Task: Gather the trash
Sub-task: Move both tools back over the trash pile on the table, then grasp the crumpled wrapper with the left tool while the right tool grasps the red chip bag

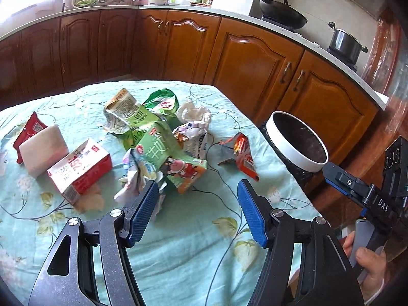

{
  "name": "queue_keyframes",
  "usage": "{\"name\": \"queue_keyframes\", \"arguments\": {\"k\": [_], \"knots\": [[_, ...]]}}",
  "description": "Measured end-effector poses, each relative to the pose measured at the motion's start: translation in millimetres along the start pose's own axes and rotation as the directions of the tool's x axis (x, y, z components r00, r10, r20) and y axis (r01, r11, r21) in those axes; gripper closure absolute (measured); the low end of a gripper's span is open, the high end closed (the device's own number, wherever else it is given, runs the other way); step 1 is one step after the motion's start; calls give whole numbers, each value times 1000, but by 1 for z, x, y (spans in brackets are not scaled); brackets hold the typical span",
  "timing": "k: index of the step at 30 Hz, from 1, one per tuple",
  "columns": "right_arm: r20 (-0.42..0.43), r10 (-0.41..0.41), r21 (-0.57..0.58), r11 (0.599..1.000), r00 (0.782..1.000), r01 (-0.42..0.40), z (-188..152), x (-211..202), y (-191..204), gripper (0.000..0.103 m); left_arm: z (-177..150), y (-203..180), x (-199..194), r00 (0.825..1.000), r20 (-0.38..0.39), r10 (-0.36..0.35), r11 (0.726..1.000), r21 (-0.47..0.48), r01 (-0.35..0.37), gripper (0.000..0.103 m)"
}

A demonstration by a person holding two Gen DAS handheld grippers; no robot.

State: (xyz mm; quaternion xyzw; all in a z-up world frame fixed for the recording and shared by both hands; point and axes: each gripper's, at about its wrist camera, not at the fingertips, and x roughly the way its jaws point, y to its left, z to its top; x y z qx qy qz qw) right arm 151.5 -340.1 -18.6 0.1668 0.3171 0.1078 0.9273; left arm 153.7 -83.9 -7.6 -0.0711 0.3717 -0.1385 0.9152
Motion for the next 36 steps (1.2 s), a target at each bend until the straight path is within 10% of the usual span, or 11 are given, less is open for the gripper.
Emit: {"name": "queue_keyframes", "arguments": {"k": [25,29,36], "knots": [[-177,-11,-124,992,984,-11,5,107,52,5,3,58,38,991,-82,105,994,4,-105,38],[-185,-39,-150,989,982,11,3,118,54,39,4,62,49,990,-91,111,994,6,-111,40],[-177,-25,-142,990,984,-1,-3,108,50,89,1,57,48,991,-92,92,995,36,-89,84]]}}
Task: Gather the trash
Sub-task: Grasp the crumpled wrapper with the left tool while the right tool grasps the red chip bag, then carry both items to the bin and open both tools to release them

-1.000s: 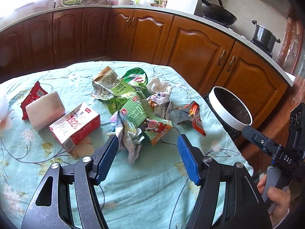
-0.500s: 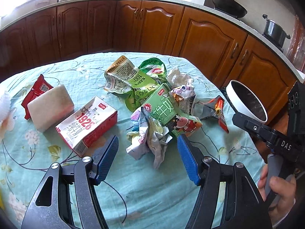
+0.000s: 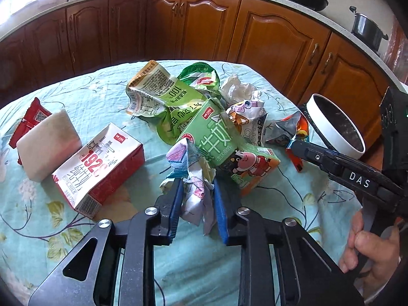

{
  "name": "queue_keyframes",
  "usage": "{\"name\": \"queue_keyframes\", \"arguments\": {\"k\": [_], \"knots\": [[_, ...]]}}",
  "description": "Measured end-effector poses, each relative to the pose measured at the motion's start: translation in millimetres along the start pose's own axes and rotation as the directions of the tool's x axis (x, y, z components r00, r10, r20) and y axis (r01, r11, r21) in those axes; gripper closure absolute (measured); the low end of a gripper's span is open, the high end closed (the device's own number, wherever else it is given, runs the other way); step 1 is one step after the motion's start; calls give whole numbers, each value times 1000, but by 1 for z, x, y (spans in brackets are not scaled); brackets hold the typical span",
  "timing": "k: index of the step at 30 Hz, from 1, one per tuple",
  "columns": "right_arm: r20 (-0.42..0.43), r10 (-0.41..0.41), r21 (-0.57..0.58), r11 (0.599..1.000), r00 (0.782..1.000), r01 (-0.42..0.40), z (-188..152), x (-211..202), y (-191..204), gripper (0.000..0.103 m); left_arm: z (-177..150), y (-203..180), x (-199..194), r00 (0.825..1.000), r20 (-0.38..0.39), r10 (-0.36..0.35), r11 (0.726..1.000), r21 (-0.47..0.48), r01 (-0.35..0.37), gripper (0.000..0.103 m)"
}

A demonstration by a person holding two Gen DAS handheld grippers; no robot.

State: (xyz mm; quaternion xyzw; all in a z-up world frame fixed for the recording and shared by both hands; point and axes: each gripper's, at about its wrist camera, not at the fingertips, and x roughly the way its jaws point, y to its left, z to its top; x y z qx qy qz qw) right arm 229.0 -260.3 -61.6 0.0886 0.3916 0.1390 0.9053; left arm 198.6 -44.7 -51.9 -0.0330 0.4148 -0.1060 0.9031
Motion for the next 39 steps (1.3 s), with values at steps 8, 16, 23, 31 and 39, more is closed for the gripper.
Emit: {"name": "queue_keyframes", "arguments": {"k": [8,16,23,31,39], "knots": [[24,20,1,1000,999,-20,-7,-27,-2,103,-5,2,-33,998,51,-26,999,-25,28,85],[59,42,56,997,997,-45,4,-31,-6,33,0,2,-68,990,142,-26,999,-38,32,86],[36,-13,2,1000,999,13,34,4,6,34,10,3,-79,983,180,-32,998,-54,42,86],[26,-57,32,998,998,56,23,-6,-18,97,11,-13,-74,984,163,-70,997,-20,74,86],[106,-31,73,997,994,23,15,-66,-35,99,16,-49,-66,979,147,-138,990,39,134,86]]}}
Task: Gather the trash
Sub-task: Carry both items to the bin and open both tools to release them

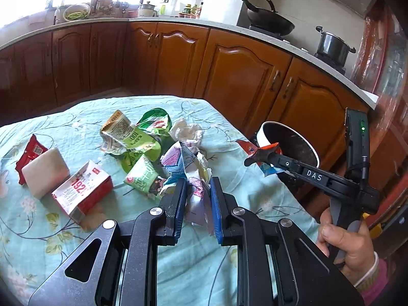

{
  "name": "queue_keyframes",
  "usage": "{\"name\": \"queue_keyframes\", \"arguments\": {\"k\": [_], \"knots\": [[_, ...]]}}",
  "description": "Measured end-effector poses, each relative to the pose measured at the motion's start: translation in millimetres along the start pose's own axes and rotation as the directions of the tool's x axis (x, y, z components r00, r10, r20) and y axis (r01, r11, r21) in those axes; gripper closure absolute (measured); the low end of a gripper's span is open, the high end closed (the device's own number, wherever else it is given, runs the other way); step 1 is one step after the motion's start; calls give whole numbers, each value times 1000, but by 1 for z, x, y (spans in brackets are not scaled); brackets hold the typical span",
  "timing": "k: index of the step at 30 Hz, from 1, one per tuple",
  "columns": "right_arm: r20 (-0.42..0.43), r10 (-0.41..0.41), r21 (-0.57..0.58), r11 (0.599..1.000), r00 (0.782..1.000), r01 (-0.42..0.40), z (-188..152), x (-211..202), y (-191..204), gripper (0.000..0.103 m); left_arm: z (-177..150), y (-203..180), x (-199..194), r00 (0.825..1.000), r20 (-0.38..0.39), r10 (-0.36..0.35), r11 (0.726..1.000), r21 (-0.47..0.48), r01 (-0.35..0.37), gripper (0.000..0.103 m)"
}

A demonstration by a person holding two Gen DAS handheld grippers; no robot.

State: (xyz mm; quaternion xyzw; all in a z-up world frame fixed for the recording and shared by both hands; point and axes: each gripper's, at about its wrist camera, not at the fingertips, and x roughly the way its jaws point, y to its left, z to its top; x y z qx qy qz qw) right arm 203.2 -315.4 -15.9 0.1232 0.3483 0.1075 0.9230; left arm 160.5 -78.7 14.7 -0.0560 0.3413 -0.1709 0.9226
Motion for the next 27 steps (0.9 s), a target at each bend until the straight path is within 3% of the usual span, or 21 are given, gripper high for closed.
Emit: {"name": "queue_keyframes", "arguments": {"k": [17,27], "knots": [[85,-75,108,992,994,66,0,-62,-64,99,8,-71,32,993,-42,-106,988,105,110,86],[100,-138,155,980,985,121,17,-67,-106,99,26,-115,59,985,-53,-164,969,177,171,85]]}}
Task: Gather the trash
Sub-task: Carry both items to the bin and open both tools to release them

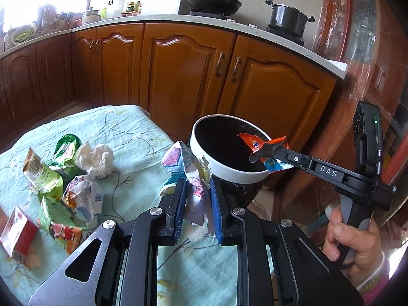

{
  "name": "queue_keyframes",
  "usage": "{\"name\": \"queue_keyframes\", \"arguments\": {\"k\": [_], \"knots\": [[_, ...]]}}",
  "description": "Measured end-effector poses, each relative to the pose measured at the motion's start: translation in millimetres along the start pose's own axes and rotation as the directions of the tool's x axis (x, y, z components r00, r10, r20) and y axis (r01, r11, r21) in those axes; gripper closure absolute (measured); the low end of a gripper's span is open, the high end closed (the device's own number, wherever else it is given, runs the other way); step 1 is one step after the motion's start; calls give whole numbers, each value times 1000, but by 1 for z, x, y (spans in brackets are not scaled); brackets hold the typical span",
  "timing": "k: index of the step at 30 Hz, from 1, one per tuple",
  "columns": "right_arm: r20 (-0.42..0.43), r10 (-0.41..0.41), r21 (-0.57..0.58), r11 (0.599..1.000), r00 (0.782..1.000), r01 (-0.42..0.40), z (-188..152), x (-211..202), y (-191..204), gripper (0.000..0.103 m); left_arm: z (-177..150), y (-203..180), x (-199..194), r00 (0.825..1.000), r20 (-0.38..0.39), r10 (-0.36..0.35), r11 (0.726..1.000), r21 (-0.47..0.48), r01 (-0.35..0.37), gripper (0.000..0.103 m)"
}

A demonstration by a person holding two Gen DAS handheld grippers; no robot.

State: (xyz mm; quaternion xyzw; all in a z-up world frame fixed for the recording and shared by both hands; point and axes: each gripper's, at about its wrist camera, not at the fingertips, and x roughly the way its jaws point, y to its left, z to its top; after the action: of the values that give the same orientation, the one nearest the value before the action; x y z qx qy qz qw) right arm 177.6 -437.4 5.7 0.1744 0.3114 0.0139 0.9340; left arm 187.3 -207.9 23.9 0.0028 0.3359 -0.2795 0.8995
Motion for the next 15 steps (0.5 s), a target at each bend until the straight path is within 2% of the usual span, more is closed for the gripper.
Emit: {"name": "queue_keyframes", "arguments": {"k": [5,15], "knots": [[-2,-28,17,999,1000,28,12,8,-18,99,17,-15,21,1000,0,-25,999,29,25,85],[-38,-48,40,998,998,49,27,29,-40,99,47,-35,76,995,-55,-80,996,32,82,85]]}}
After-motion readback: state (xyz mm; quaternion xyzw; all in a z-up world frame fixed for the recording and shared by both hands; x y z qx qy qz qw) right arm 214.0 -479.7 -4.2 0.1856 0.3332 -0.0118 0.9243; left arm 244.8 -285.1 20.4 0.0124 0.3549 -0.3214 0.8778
